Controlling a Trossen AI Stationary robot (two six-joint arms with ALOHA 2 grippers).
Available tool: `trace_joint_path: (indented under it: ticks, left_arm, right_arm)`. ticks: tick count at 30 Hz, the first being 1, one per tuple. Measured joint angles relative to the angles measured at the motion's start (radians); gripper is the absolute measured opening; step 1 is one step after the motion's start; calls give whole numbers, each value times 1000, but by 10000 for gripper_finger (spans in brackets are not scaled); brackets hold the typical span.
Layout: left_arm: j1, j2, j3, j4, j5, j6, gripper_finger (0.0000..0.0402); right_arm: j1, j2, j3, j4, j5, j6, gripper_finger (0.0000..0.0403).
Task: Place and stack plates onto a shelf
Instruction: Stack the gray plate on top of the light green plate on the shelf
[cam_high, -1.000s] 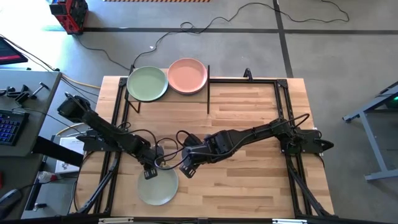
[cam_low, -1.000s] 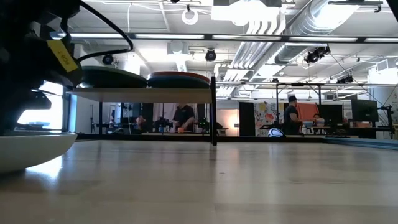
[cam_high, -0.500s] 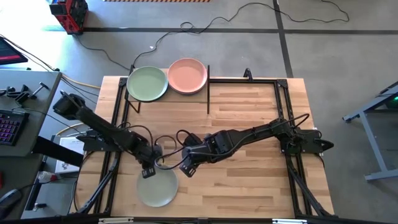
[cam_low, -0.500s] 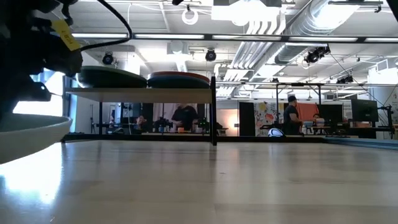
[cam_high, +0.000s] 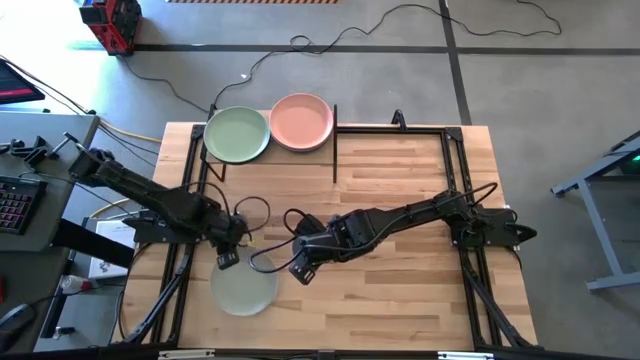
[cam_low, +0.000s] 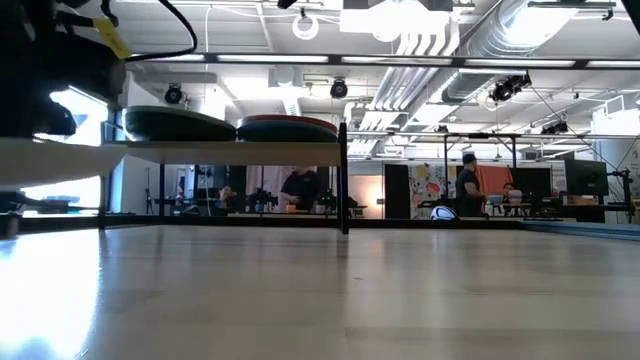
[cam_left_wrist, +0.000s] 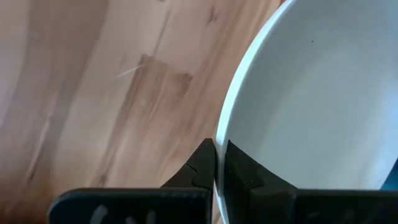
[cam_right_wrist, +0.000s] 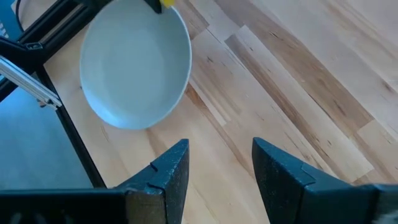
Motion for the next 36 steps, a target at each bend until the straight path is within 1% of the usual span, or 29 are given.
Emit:
trace_joint_path:
  ticks: [5, 9, 12, 19, 22, 26, 30, 36]
  left_arm:
    - [27, -95, 0, -42, 2, -45, 1]
    - [51, -162, 1, -51, 9, -90, 1]
    - [71, -191, 27, -93, 9, -137, 1]
    - [112, -207, 139, -138, -23, -167, 1]
    - [142, -203, 201, -208, -64, -167, 1]
    - [196, -202, 271, -327, -120, -191, 1]
    - [254, -201, 323, -399, -131, -202, 1]
    - [357, -200, 396, -474, -141, -201, 2]
  right_arm:
    - [0, 0, 0, -12, 50, 6, 154]
    - [-4, 0, 0, -39, 67, -31, 154]
    - [-16, 0, 0, -78, 89, -63, 154]
    - [-77, 0, 0, -178, 101, -145, 154]
    - [-103, 0, 0, -193, 107, -185, 154]
    - [-142, -3, 0, -191, 163, -263, 154]
    - [-187, -3, 0, -192, 196, -322, 154]
    - [-254, -3, 0, -195, 276, -406, 154]
